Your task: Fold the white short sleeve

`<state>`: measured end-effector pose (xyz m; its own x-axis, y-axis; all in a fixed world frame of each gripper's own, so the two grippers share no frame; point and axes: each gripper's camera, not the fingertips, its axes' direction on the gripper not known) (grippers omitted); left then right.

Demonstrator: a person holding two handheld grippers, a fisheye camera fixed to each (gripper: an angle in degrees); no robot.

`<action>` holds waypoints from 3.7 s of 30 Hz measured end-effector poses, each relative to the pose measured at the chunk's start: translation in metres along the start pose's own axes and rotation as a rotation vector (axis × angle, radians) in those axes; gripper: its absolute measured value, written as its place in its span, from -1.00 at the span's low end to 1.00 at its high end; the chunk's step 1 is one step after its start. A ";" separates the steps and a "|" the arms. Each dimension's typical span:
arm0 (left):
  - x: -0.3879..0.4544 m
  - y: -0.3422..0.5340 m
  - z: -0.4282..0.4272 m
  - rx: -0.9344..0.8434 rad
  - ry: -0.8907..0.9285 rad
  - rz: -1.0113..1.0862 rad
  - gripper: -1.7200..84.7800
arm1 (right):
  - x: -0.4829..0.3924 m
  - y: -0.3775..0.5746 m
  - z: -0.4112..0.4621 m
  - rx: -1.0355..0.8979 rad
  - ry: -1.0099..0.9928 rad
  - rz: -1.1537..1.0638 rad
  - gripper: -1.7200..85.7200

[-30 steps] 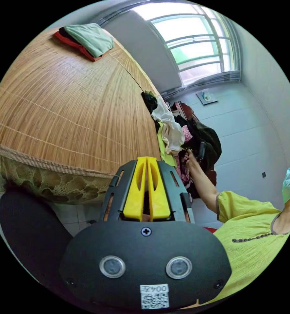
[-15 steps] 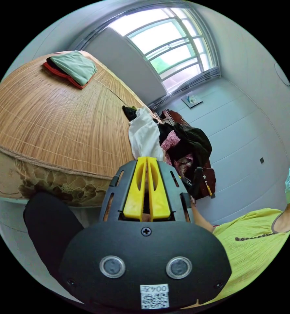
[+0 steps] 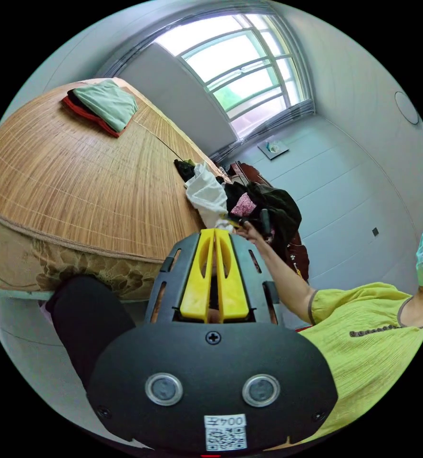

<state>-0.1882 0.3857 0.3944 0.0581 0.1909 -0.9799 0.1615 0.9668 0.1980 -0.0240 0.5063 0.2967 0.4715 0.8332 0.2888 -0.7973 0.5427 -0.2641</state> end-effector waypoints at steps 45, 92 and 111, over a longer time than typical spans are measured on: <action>0.069 -0.169 -0.141 0.401 -0.085 0.179 -0.89 | -0.138 -0.004 -0.094 0.207 -0.314 -0.507 -0.86; 0.115 -0.182 -0.179 0.181 -0.229 0.470 -0.86 | -0.026 -0.036 0.007 0.043 -0.730 -0.374 -0.98; 0.242 -0.178 -0.139 -0.500 0.380 0.818 -0.86 | -0.100 0.136 -0.371 0.675 -0.667 -0.427 -0.98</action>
<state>-0.3395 0.2829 0.1187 -0.3635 0.7794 -0.5103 -0.2208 0.4601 0.8600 -0.0398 0.5357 -0.1101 0.6237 0.2463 0.7419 -0.7552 0.4350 0.4904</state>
